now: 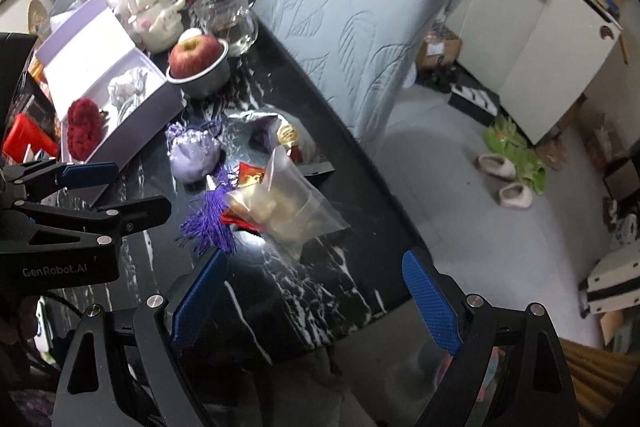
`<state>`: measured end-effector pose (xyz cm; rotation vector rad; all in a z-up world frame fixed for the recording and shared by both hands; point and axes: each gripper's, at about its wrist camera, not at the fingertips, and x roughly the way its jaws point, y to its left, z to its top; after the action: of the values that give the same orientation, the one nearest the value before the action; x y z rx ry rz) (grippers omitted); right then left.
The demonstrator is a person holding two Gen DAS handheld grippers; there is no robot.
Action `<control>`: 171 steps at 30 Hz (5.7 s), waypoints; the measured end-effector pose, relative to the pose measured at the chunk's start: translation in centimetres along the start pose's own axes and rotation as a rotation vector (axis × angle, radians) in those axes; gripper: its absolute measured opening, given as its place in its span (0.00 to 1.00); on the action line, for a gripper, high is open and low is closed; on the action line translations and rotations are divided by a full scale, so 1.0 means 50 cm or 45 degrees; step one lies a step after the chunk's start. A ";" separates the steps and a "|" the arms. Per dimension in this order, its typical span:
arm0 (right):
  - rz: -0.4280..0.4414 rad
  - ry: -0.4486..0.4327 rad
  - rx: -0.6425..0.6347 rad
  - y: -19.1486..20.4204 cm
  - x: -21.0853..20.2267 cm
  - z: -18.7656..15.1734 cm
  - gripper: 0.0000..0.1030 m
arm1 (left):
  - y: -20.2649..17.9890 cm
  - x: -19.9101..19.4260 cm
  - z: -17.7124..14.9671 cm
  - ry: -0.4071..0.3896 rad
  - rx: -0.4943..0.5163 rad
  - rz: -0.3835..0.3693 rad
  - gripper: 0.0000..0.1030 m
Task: Organize soft objects
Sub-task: 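Move both tools back over the remaining items on the table, then grasp the lavender pouch with the left tool while the right tool grasps the clear food bag, then lift the lavender pouch and clear bag and carry them to the lilac box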
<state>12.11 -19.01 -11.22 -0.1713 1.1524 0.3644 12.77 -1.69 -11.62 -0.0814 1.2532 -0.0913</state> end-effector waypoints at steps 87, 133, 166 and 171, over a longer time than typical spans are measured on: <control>0.033 0.177 0.009 -0.050 0.186 -0.003 0.37 | 0.020 0.132 -0.006 0.061 0.034 0.008 0.45; 0.453 0.048 -0.755 0.390 -0.048 -0.101 0.37 | 0.169 -0.213 -0.340 -0.247 -0.470 0.187 0.45; 0.622 -0.374 -0.922 0.532 -0.198 0.323 0.37 | 0.373 -0.456 -0.030 -0.681 -0.508 0.421 0.45; 0.610 -0.364 -0.926 0.556 -0.152 0.381 0.37 | 0.422 -0.427 0.019 -0.652 -0.514 0.434 0.45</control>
<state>15.58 11.38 4.85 -0.4624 0.7248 1.1922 7.56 21.69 6.47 -0.2241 0.7437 0.4552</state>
